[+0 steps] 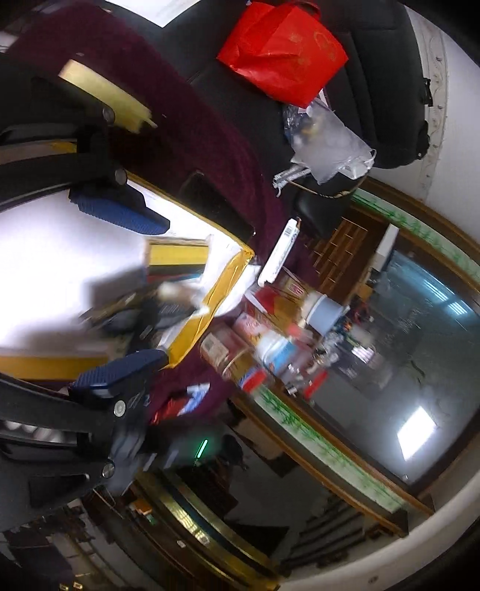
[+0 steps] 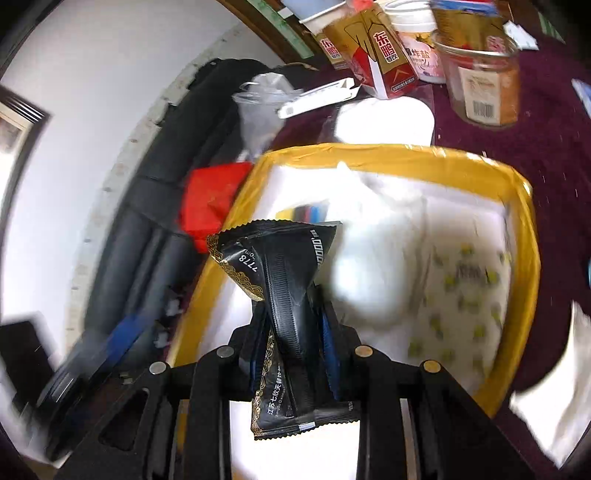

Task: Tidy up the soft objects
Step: 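Lower the strip bag into the tray with the left gripper while the right gripper carries the black packet there, then open the right gripper to drop the black packet into the tray, then grasp the second white cloth with the left gripper, then carry the white cloth into the tray with the left gripper while the right gripper grasps the blue towel, then carry the blue towel over the tray and open the right gripper, then grasp the blue cloth with the red bag using the left gripper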

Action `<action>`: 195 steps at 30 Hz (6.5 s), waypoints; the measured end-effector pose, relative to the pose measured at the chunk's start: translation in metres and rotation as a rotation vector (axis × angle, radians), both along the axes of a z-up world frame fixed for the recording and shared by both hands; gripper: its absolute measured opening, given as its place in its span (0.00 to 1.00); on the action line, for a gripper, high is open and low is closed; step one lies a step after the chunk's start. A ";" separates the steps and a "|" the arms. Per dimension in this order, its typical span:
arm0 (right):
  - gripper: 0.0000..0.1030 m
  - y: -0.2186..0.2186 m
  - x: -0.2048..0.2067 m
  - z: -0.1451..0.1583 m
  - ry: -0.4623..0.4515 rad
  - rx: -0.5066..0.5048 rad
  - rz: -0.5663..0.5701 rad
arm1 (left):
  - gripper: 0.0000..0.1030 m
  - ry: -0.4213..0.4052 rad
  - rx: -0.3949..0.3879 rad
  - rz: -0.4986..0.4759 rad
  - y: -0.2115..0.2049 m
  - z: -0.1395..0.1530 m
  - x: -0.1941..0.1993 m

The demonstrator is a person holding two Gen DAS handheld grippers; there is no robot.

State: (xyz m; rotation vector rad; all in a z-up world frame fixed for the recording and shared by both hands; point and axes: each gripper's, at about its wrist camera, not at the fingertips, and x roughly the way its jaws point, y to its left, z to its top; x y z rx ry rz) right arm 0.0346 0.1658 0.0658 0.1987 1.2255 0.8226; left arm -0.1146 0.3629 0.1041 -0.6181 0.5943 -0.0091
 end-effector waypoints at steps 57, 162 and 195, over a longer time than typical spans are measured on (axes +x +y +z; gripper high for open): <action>1.00 -0.446 -0.103 0.048 -0.750 -0.262 -0.851 | 0.99 0.054 0.292 -0.168 -0.260 0.020 -0.019; 0.33 -0.015 0.041 0.002 -0.426 -0.489 0.075 | 0.63 0.064 -0.039 0.045 -0.011 -0.050 -0.055; 0.94 -0.400 -0.084 0.059 -0.683 -0.264 -0.718 | 0.95 0.066 0.207 -0.380 -0.253 0.001 0.003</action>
